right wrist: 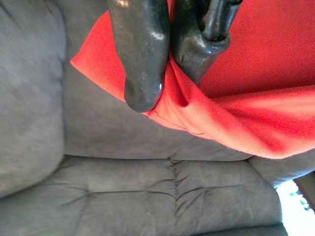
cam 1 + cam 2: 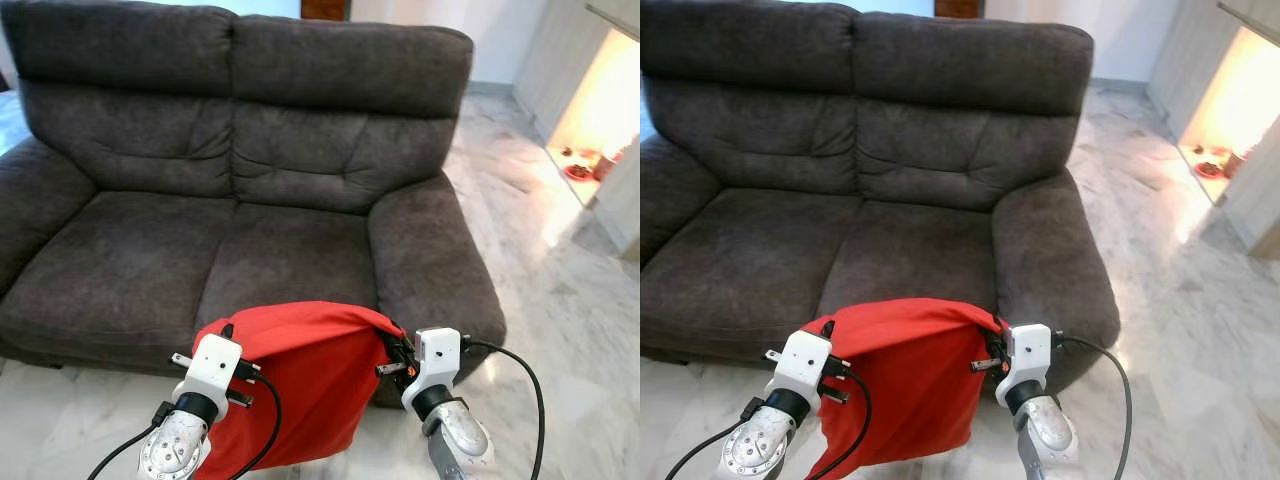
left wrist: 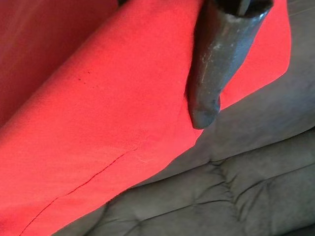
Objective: Move the pillow to the sofa from floor
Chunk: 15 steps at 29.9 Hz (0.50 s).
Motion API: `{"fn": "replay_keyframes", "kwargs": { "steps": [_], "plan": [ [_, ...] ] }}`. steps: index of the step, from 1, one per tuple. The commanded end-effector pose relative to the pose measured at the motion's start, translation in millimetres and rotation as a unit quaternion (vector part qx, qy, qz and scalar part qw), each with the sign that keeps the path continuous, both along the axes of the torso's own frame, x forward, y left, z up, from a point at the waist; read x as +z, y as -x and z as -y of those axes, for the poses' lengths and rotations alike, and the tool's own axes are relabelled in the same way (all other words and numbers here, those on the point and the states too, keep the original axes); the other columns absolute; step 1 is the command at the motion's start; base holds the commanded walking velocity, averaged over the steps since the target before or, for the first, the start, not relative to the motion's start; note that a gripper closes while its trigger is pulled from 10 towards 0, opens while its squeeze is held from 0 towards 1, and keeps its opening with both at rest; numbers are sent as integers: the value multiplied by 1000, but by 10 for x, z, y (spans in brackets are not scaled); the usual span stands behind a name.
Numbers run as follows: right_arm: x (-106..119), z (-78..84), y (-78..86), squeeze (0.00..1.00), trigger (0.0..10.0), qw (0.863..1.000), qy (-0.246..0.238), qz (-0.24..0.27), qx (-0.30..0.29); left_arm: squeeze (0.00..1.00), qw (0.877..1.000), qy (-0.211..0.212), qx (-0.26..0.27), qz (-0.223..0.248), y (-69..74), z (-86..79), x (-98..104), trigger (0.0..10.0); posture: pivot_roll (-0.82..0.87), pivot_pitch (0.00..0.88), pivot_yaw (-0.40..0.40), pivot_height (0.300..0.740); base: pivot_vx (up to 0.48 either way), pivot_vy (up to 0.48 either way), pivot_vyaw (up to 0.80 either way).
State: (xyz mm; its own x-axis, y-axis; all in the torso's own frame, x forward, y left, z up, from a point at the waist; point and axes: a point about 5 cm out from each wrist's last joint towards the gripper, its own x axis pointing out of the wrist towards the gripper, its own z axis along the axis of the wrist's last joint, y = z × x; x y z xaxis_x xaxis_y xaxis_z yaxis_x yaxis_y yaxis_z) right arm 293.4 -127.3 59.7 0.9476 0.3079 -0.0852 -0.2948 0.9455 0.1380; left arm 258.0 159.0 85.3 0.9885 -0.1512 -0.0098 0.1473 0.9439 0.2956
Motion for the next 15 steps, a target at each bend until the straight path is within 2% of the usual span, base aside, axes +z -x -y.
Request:
{"fn": "replay_keyframes", "kwargs": {
  "steps": [1,8,12,15],
  "plan": [
    [49,262,-41,0,10000,997,4,8,-71,0,997,-1,40,70,-56,-221,276,10000,81,91,-22,740,431,0,0],
    [224,316,-127,0,10000,993,-2,51,-103,0,996,-2,37,78,-76,-233,332,10000,82,83,-20,740,458,0,0],
    [334,326,-204,0,10000,991,-9,64,-113,0,995,-4,45,92,-113,-296,419,10000,87,90,-23,740,480,0,0],
    [387,279,-229,0,10000,992,-21,74,-100,0,994,-6,50,100,-128,-330,467,10000,91,97,-26,740,480,0,-800]
  ]
}}
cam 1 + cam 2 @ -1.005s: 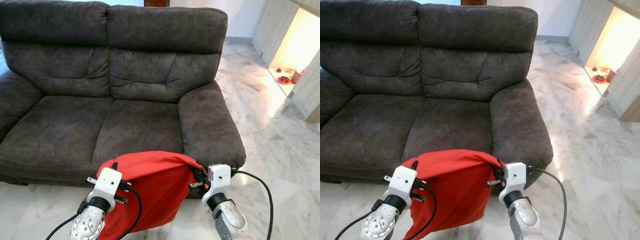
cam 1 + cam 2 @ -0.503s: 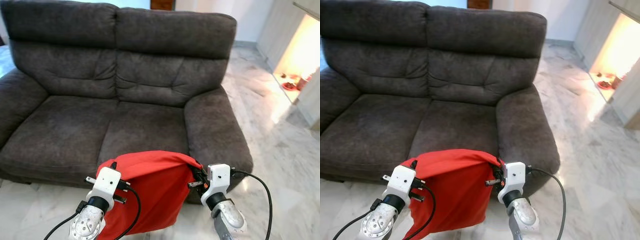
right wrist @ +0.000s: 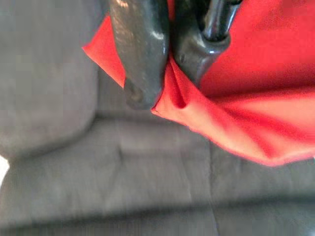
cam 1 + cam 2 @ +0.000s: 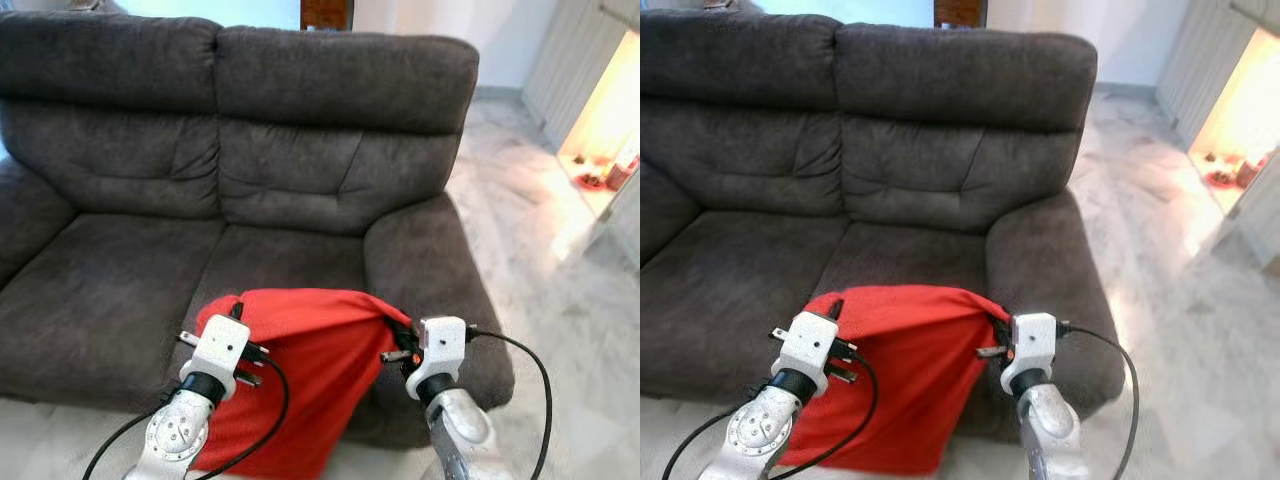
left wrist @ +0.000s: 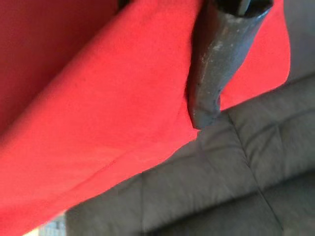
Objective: Move the pillow to the sofa from floor
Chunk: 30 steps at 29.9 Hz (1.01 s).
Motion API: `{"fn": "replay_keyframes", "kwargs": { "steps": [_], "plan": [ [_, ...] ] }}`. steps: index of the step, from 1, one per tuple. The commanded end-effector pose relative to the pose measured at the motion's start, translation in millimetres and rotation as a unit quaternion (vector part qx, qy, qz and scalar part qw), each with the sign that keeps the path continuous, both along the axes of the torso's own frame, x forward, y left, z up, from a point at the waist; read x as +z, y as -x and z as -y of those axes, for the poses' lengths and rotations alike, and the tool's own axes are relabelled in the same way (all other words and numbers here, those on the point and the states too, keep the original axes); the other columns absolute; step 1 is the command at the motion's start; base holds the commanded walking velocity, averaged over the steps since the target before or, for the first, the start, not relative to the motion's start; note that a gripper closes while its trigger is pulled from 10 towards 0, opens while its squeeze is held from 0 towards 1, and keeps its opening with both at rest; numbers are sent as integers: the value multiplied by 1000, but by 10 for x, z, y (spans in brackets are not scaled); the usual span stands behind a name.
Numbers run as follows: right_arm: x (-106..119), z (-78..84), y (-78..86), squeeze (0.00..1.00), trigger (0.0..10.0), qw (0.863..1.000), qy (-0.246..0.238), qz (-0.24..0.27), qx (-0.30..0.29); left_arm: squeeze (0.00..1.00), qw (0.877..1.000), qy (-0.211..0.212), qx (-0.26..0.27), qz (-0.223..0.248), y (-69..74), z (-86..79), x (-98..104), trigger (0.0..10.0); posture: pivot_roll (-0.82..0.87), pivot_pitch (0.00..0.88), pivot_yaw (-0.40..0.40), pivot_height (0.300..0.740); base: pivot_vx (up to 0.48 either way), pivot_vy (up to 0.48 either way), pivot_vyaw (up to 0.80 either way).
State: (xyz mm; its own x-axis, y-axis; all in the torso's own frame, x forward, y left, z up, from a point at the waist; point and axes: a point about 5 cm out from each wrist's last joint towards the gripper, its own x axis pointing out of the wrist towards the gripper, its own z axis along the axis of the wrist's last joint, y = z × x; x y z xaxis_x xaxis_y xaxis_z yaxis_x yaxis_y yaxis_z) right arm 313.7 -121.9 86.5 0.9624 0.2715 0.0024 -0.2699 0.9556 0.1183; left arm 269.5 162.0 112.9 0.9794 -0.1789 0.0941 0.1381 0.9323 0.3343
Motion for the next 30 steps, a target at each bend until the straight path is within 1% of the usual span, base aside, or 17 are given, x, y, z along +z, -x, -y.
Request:
{"fn": "replay_keyframes", "kwargs": {
  "steps": [1,2,3,5,6,8,11,12,15,16,17,18,20,24,25,26,30],
  "plan": [
    [133,330,-27,0,10000,996,-18,35,-79,0,997,10,64,48,-14,-306,200,10000,91,97,-26,740,480,0,-800],
    [161,323,-25,0,10000,996,-18,44,-77,0,996,9,66,51,-15,-316,217,10000,92,98,-27,740,480,0,-544],
    [238,281,-22,0,10000,996,-10,65,-63,0,996,8,70,60,-18,-337,271,10000,91,101,-27,740,480,0,0],
    [336,201,-15,0,10000,995,-16,87,-37,0,994,9,77,73,-26,-368,347,10000,94,102,-29,740,480,0,0],
    [336,201,-15,0,10000,995,-16,87,-37,0,994,9,77,73,-26,-368,347,10000,94,102,-29,740,480,0,0],
    [443,92,-10,0,10000,994,-21,109,-2,0,992,9,88,84,-49,-439,421,10000,94,97,-31,740,480,0,0],
    [542,16,-20,0,10000,991,-11,129,22,0,990,8,98,97,-73,-496,508,10000,95,99,-32,740,480,0,0],
    [694,-55,-31,0,10000,987,-14,156,44,0,988,1,103,118,-95,-554,639,10000,98,95,-33,740,480,0,0],
    [899,-130,-28,0,10000,979,-22,191,68,0,983,-8,111,145,-110,-622,814,10000,98,95,-32,740,480,0,0],
    [1020,-186,-15,0,10000,974,-28,210,86,0,980,-12,116,164,-112,-660,930,10000,98,95,-33,740,480,0,0],
    [1020,-186,-15,0,10000,974,-28,210,86,0,980,-12,116,164,-112,-660,930,10000,98,95,-33,740,480,0,0],
    [1177,-303,38,0,10000,962,-18,239,130,0,974,-22,125,189,-106,-725,1092,10000,101,95,-36,740,480,0,0],
    [1242,-395,102,0,10000,952,-5,257,168,0,970,-24,133,200,-97,-761,1180,10000,103,95,-37,740,480,0,0],
    [1221,-417,112,0,10000,952,-7,250,176,0,974,-26,127,186,-112,-758,1140,10000,106,96,-38,740,450,0,352],
    [1186,-407,99,0,10000,954,2,247,170,0,979,-22,120,160,-133,-755,1042,10000,108,95,-37,740,405,0,538],
    [1140,-390,81,0,10000,957,3,236,165,0,987,-19,97,127,-146,-718,909,10000,104,96,-37,740,0,0,469],
    [1084,-332,68,0,10000,966,-3,210,154,0,996,-14,48,73,-123,-603,717,10000,99,100,-36,740,0,0,117]
  ]
}}
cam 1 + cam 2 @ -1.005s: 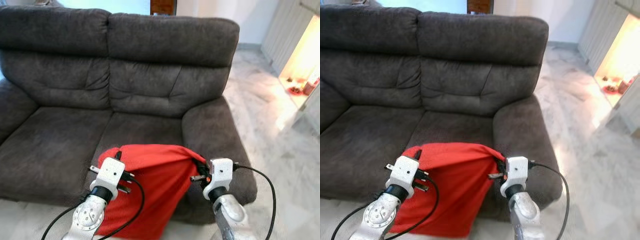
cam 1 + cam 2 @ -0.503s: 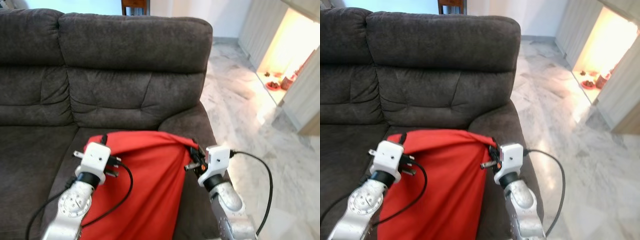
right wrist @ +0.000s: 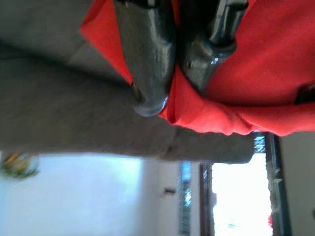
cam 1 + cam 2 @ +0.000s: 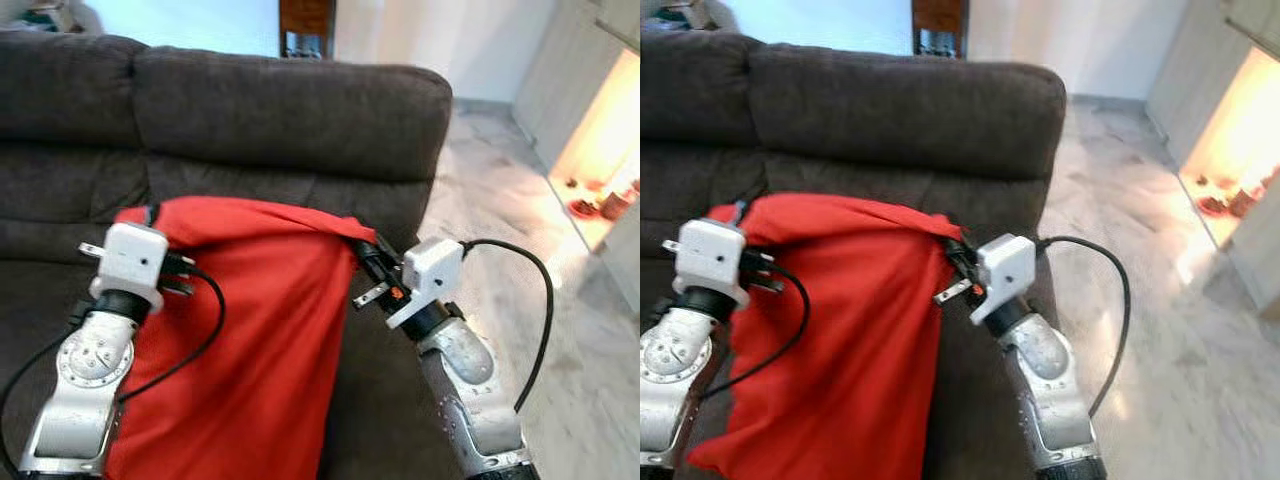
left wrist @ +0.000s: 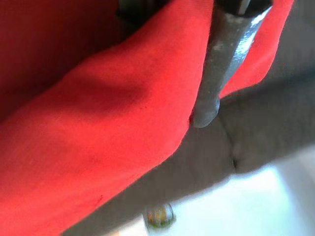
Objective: Move the pillow to the sofa from floor
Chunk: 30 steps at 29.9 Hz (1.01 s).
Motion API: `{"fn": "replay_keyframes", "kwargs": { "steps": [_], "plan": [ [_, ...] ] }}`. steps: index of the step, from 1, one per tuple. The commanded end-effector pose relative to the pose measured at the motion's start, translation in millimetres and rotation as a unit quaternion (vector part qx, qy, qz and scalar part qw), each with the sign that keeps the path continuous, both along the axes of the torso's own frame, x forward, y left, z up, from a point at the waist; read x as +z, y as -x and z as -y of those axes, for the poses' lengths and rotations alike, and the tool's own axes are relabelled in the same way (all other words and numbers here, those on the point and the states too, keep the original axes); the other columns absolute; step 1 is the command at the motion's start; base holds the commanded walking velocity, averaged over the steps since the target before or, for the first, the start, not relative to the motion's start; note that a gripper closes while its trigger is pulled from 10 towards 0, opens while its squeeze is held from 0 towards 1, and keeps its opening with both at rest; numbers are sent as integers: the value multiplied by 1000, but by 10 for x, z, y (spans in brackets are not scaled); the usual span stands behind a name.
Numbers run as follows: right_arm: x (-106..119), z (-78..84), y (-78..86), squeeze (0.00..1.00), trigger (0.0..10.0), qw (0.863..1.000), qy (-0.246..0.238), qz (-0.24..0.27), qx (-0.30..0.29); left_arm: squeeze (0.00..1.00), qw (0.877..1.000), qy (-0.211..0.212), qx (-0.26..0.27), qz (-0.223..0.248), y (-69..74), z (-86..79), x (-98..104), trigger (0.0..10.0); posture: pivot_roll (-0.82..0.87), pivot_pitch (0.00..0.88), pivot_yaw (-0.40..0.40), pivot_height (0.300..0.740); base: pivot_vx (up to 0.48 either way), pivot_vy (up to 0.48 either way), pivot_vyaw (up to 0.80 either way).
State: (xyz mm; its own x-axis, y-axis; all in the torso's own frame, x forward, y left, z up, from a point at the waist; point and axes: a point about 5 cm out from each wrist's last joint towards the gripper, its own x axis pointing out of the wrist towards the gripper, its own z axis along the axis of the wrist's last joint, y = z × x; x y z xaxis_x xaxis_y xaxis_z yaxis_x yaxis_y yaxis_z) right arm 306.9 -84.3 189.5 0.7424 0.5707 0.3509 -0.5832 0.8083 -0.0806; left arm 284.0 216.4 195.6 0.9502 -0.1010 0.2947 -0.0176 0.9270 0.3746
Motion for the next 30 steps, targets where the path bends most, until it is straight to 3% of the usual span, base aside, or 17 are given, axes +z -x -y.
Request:
{"fn": "replay_keyframes", "kwargs": {
  "steps": [1,8,16,17,18,19,25,30],
  "plan": [
    [14,76,1,0,10000,1000,-13,-9,-10,0,999,8,-11,-50,44,-7,-185,10000,97,102,-36,740,0,0,0],
    [-141,50,32,0,10000,999,30,-32,25,0,995,-14,-34,-97,57,8,-343,10000,101,108,-37,740,0,0,0],
    [-262,52,24,0,10000,997,39,-55,32,0,987,-52,-44,-145,87,-2,-488,10000,107,112,-36,740,0,0,0],
    [-266,53,27,0,10000,997,40,-55,33,208,987,-51,-44,-146,90,1,-493,10000,108,114,-38,740,0,0,0],
    [-275,57,30,0,10000,997,40,-57,35,208,987,-47,-46,-149,94,9,-501,10000,107,114,-37,740,0,0,0],
    [-289,69,33,0,10000,997,42,-59,35,1000,986,-44,-47,-151,99,19,-510,10000,105,115,-38,740,0,0,0],
    [-191,15,70,0,10000,997,31,-35,61,1000,989,-39,-42,-138,82,26,-466,10000,107,116,-40,740,0,0,0],
    [-3,-150,101,0,10000,993,37,3,114,1000,990,-41,-29,-132,83,-28,-434,10000,107,115,-43,740,0,0,0]
  ]
}}
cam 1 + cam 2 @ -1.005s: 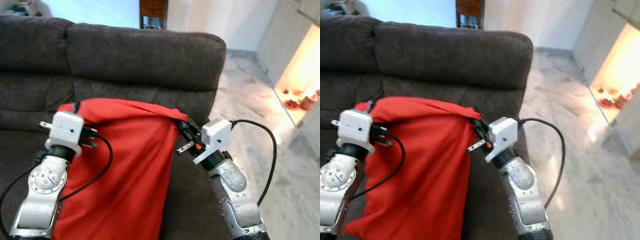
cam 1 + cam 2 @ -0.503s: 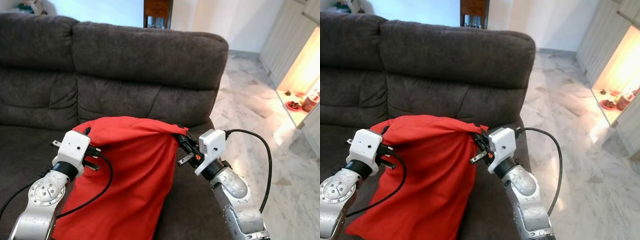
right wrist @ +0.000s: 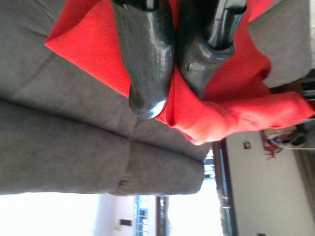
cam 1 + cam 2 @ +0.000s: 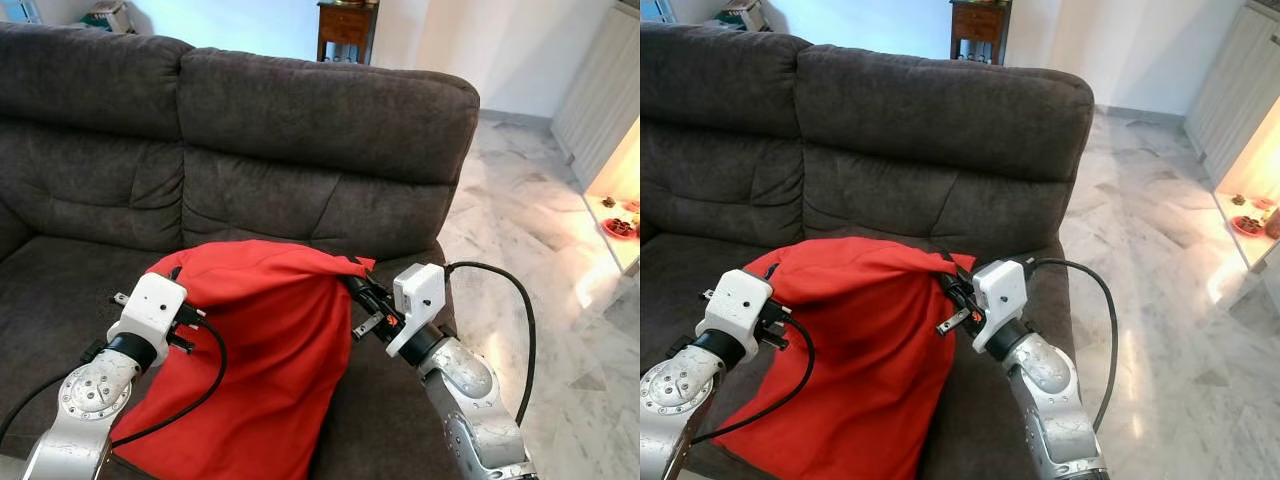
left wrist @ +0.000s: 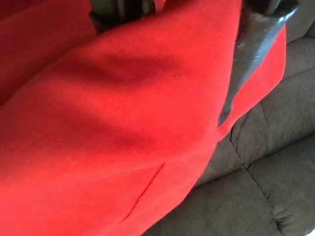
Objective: Move the pillow to the sofa from floor
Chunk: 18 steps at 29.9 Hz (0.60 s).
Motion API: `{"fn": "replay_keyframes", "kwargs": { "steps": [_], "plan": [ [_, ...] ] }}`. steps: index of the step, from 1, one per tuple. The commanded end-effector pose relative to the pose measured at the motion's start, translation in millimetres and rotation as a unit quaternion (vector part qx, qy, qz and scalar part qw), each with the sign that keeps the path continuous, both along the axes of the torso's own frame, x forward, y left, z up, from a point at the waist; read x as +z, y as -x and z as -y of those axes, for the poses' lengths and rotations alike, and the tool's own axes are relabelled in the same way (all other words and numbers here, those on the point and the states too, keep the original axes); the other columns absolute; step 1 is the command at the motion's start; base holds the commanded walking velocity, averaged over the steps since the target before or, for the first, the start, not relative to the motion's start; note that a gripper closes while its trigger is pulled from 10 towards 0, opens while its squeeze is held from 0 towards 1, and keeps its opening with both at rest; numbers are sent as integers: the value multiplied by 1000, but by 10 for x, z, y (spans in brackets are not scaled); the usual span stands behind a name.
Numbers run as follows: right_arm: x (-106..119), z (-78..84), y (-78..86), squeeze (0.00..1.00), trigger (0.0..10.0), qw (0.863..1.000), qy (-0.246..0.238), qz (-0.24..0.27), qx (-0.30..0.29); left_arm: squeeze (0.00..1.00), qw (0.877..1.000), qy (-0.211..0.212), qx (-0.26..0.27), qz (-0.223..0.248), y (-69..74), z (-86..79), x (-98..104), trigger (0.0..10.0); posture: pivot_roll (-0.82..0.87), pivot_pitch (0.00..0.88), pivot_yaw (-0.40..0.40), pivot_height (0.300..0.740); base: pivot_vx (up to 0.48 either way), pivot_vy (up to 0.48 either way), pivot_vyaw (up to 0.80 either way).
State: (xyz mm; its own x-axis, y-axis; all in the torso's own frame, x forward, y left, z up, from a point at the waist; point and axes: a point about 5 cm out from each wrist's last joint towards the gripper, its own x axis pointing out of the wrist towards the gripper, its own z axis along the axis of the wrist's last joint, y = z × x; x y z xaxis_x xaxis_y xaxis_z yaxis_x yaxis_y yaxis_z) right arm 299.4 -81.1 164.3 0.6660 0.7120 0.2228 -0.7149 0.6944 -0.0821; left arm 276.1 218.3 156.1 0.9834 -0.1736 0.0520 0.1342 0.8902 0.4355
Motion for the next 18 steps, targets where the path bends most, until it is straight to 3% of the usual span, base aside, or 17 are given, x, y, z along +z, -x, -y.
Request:
{"fn": "replay_keyframes", "kwargs": {
  "steps": [1,7,18],
  "plan": [
    [266,-134,27,0,10000,998,-12,54,39,1000,1000,-1,3,-13,5,-14,-38,10000,108,115,-45,740,0,0,0],
    [402,-332,52,0,10000,992,1,85,89,1000,1000,-4,12,-10,12,-50,-32,10000,114,116,-52,740,0,0,0],
    [436,-551,96,0,10000,986,24,105,130,1000,1000,-1,13,-2,26,-13,-18,10000,116,119,-57,740,0,0,0]
  ]
}}
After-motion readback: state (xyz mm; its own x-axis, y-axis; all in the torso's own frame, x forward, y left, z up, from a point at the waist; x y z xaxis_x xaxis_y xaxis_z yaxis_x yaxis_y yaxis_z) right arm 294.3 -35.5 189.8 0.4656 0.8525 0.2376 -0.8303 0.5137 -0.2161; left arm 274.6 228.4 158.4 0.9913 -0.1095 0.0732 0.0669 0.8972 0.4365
